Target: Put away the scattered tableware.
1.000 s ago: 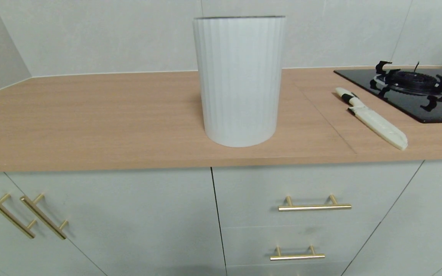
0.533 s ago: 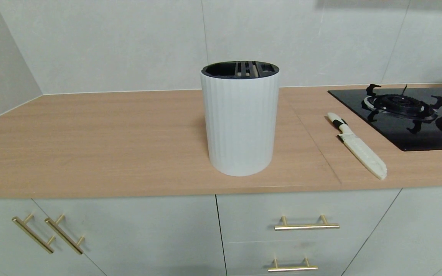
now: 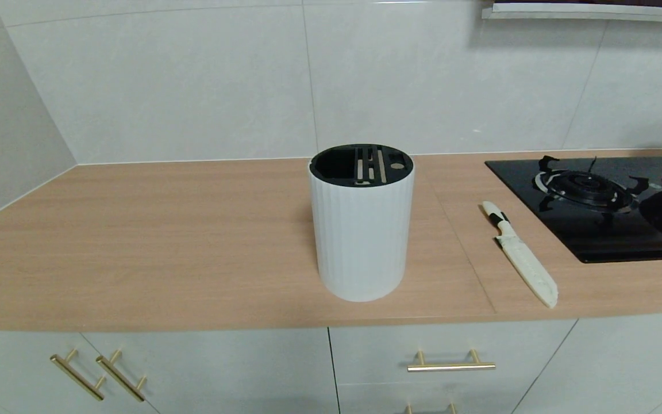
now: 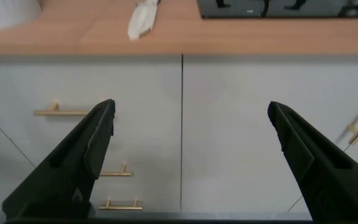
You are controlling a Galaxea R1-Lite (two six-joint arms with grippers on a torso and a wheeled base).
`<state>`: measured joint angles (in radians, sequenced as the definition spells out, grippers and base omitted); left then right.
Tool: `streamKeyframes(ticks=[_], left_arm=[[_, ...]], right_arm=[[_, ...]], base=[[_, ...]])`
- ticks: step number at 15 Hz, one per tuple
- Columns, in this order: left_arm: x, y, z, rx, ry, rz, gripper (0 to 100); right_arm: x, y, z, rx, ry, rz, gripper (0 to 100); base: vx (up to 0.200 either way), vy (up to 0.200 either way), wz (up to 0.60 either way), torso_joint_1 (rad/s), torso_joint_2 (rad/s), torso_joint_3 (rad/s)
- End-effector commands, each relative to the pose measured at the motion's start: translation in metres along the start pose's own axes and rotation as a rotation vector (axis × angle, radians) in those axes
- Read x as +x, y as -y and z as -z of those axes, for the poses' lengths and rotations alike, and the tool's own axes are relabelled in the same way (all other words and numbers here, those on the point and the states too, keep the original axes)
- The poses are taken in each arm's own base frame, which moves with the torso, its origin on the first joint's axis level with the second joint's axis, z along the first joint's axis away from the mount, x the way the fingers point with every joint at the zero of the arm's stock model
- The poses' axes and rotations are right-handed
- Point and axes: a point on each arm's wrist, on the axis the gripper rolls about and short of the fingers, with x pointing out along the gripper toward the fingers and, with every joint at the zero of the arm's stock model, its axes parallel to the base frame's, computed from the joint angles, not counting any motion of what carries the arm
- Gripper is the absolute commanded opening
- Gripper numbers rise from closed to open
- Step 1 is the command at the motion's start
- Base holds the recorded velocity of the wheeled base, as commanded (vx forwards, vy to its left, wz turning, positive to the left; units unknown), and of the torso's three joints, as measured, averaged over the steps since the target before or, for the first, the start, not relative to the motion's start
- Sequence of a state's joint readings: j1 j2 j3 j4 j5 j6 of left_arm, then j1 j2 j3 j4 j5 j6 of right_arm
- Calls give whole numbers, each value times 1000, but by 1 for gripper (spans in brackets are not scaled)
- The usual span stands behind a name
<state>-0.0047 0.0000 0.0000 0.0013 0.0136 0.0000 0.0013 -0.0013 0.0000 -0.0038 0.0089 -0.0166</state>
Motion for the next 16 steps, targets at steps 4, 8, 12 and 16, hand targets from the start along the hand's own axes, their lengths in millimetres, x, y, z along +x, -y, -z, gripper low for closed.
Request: streamKeyframes(ticks=[4,8,12,16], left_arm=[[0,0,0,0,-2,0,100],[0,0,0,0,0,0,100],[0,0,0,0,-2,0,100],[0,0,0,0,0,0,100]], right_arm=[[0,0,0,0,0,-1,100],[0,0,0,0,0,-1,100],[0,0,0,0,0,-1,100],[0,0,0,0,0,-1,100]], base=[[0,0,0,234,-520,-290],[0,0,0,254,-552,-297],[0,0,0,275,-586,-308],[0,0,0,240,-510,-267]])
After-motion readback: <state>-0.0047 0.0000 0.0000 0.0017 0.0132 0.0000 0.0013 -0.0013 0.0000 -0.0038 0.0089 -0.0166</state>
